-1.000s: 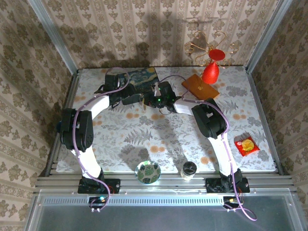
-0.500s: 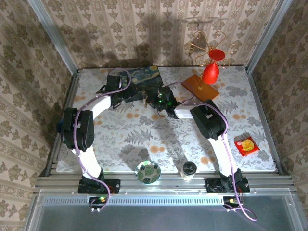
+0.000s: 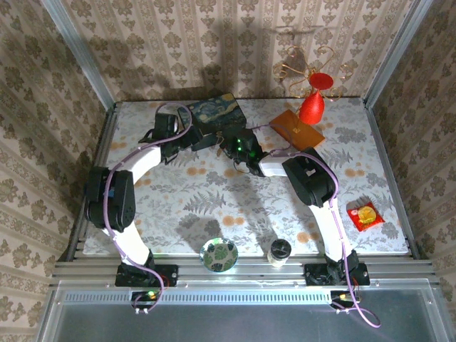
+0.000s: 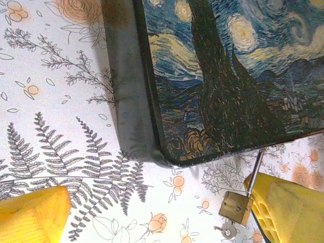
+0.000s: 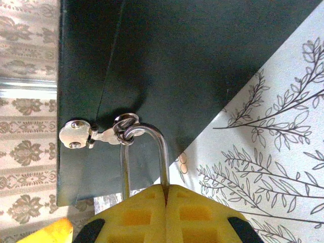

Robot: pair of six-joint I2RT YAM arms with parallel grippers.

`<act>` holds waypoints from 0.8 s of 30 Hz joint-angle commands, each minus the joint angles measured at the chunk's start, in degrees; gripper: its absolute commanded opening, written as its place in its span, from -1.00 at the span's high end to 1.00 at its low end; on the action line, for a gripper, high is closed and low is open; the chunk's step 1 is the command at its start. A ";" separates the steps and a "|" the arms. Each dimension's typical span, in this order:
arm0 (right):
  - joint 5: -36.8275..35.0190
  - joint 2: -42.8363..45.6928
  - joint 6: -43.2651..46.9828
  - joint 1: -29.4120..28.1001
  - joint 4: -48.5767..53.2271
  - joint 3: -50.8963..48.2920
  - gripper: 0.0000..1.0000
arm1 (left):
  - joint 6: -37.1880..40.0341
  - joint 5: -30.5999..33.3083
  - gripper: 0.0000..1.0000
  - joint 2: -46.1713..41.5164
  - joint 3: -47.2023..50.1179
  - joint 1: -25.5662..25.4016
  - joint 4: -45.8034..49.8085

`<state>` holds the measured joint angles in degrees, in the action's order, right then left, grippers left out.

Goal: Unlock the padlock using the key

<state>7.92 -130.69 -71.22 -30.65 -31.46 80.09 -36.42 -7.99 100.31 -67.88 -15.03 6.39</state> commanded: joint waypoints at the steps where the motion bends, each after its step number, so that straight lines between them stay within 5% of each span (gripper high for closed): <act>1: -5.28 1.39 -3.39 0.51 -2.92 -1.57 1.00 | -1.19 -0.54 -1.00 -2.78 1.08 -0.53 -1.56; 7: -6.71 1.33 -5.33 0.95 -5.01 -2.69 1.00 | 2.89 3.28 -1.00 -2.45 -2.48 -0.61 -0.68; 15: -7.02 2.00 -5.24 0.84 -4.57 -3.53 1.00 | 17.64 14.74 -0.86 11.38 -23.62 -0.95 11.00; 24: -8.51 1.28 -6.36 0.86 -4.50 -2.49 1.00 | 20.82 18.67 -0.83 22.52 -34.98 -1.75 22.17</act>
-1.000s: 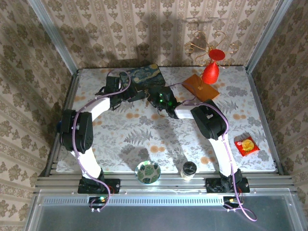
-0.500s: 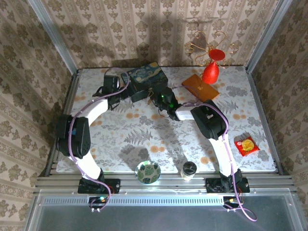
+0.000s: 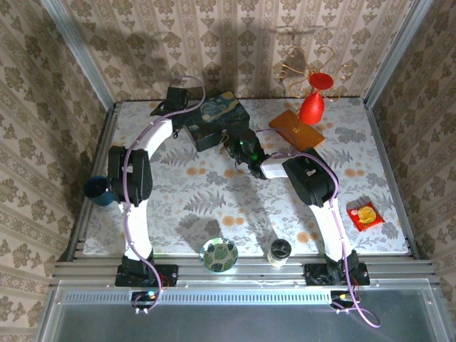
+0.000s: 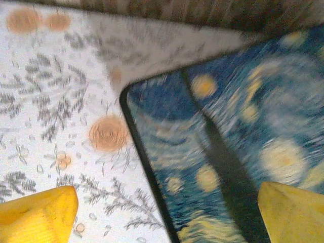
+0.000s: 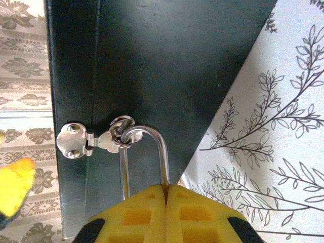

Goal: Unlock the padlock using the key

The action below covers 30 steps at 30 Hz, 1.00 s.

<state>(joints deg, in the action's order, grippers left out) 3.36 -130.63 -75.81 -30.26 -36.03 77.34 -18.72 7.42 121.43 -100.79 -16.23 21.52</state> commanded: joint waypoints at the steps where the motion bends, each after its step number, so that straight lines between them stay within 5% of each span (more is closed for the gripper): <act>1: -4.18 1.00 -2.21 0.47 -0.29 0.35 1.00 | 3.25 3.37 -0.83 1.78 -2.10 -0.62 7.49; 30: -12.50 -1.21 -8.08 2.81 -7.88 0.18 1.00 | 4.04 6.54 -0.60 0.83 8.69 -0.40 6.18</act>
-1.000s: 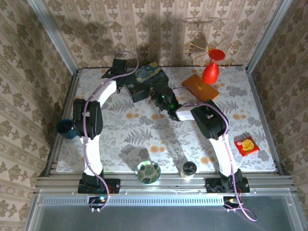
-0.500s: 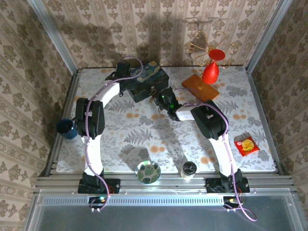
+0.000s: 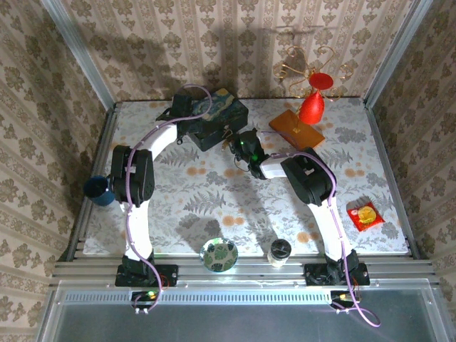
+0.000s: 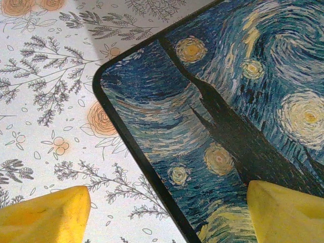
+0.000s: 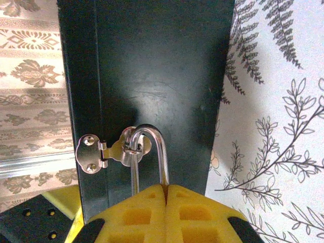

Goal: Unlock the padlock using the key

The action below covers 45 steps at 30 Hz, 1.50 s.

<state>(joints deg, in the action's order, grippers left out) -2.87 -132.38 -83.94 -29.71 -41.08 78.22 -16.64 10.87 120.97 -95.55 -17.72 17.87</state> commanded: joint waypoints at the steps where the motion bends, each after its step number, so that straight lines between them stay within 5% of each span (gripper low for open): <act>1: -6.31 0.97 0.62 2.37 -2.05 -0.77 1.00 | 1.97 3.14 -0.60 1.21 3.59 1.10 9.74; 34: 2.65 -5.15 14.20 5.18 16.40 20.47 1.00 | 0.67 1.85 -0.46 -6.97 14.68 0.66 4.06; 45: 15.03 -1.85 20.91 5.62 17.30 10.53 0.44 | 0.08 1.19 -0.45 -6.95 14.95 0.80 3.97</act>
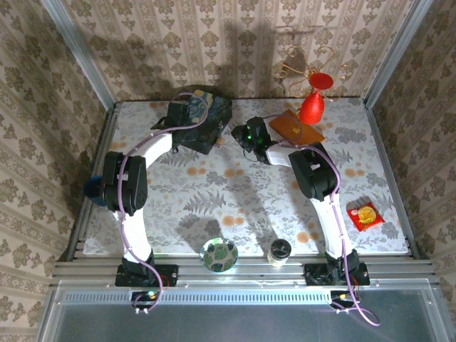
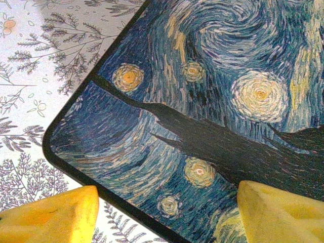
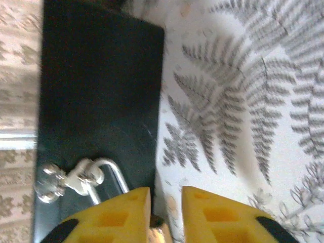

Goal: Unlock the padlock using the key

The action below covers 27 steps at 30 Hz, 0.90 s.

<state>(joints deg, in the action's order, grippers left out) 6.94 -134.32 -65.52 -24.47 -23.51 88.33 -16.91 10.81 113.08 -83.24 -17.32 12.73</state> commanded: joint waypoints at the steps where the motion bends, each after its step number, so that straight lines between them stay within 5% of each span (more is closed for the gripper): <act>1: 6.87 -0.88 2.82 0.46 0.24 1.73 0.41 | 0.45 1.28 -0.46 0.92 2.62 0.45 9.15; 8: 12.50 -5.57 5.38 -0.05 4.68 9.62 0.16 | 0.91 1.29 -0.46 0.41 2.38 0.75 9.42; 27: 15.54 -11.64 4.88 -1.72 9.58 15.39 0.27 | 0.07 0.75 -0.46 0.20 2.47 1.15 9.24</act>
<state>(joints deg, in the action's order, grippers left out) 20.25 -142.91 -60.60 -24.84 -16.84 102.50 -16.93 10.55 112.97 -83.24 -17.15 12.80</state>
